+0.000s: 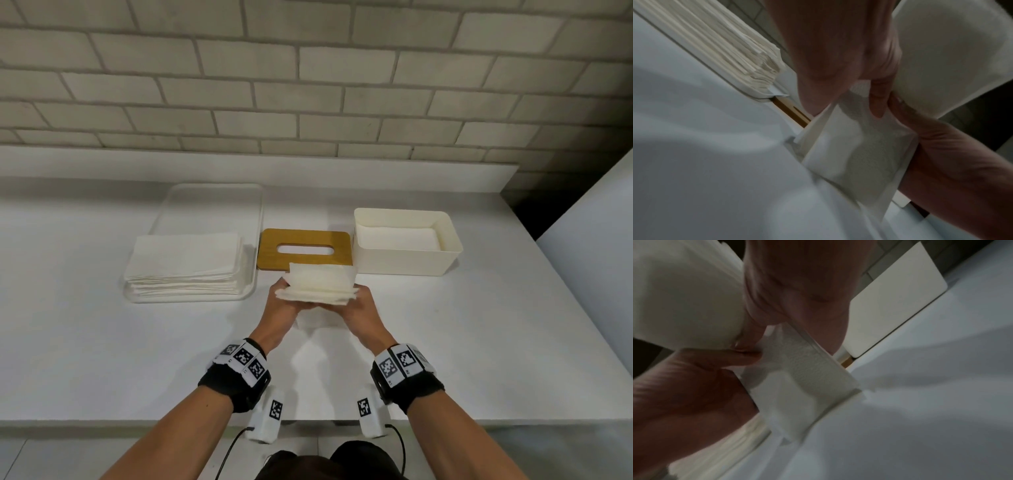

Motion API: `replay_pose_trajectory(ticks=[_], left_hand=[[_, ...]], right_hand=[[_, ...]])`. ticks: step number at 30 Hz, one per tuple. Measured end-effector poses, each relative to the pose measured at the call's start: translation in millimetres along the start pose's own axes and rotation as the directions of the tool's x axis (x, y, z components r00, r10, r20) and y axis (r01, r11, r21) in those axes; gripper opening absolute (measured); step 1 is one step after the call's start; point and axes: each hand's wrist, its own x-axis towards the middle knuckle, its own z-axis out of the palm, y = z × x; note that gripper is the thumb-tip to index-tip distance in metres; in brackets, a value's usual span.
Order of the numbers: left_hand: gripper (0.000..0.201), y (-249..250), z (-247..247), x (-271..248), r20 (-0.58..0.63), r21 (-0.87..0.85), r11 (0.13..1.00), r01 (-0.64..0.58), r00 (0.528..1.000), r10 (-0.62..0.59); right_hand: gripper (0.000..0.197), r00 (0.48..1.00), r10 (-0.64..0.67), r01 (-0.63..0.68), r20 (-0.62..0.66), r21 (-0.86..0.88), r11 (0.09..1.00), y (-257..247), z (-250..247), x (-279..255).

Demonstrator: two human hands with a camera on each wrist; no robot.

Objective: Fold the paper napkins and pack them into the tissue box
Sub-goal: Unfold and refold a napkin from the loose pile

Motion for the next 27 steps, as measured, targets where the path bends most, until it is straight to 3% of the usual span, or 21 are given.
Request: replay_pose_trajectory(ticks=[1,4,7,8,10,12,14,18,23,25,27], left_hand=[[0.022,-1,0,-1,-0.004,-0.025,1.0,0.006,1.0,-0.006],[0.015,-2,2,-3,-0.016,-0.065,0.997,0.05,0.999,-0.052],[0.009,7,-1,4,-0.092,-0.052,0.996,0.077,0.992,-0.082],[0.015,9,-3,6,-0.103,-0.085,0.992,0.092,0.99,-0.101],[0.032,9,-7,11,-0.082,-0.255,0.957,0.141,0.983,-0.167],[0.037,9,-9,12,-0.056,-0.425,0.888,0.176,0.974,-0.22],[0.037,6,-9,12,-0.026,-0.498,0.846,0.191,0.972,-0.235],[0.048,-4,-10,10,0.036,-0.541,0.813,0.217,0.971,-0.235],[0.051,-7,-17,6,0.038,-0.57,0.791,0.225,0.968,-0.248],[0.055,-4,-31,7,0.001,-0.58,0.788,0.205,0.968,-0.25],[0.054,1,-44,8,-0.058,-0.478,0.854,0.207,0.962,-0.265]], right_hand=[[0.011,0.999,-0.029,0.03,0.019,-0.016,0.999,-2,-1,-1],[0.037,0.999,-0.028,0.031,0.035,-0.064,0.997,-5,1,-3],[0.015,0.999,0.032,-0.028,0.032,-0.122,0.992,-3,-4,6],[0.01,0.996,0.083,-0.081,0.025,-0.082,0.993,-4,-7,7],[0.028,0.979,0.194,-0.2,0.053,0.143,0.969,-4,-12,7],[0.053,0.96,0.257,-0.28,0.112,0.42,0.863,-4,-14,4],[0.061,0.949,0.282,-0.31,0.138,0.556,0.771,-3,-15,0],[0.055,0.957,0.238,-0.287,0.165,0.448,0.846,-2,-13,-6],[0.043,0.963,0.249,-0.227,-0.107,0.184,0.956,5,-26,1],[0.039,0.971,0.223,-0.215,-0.081,0.103,0.971,2,-46,0],[0.028,0.979,0.201,-0.201,-0.045,-0.004,0.98,-3,-64,-3]])
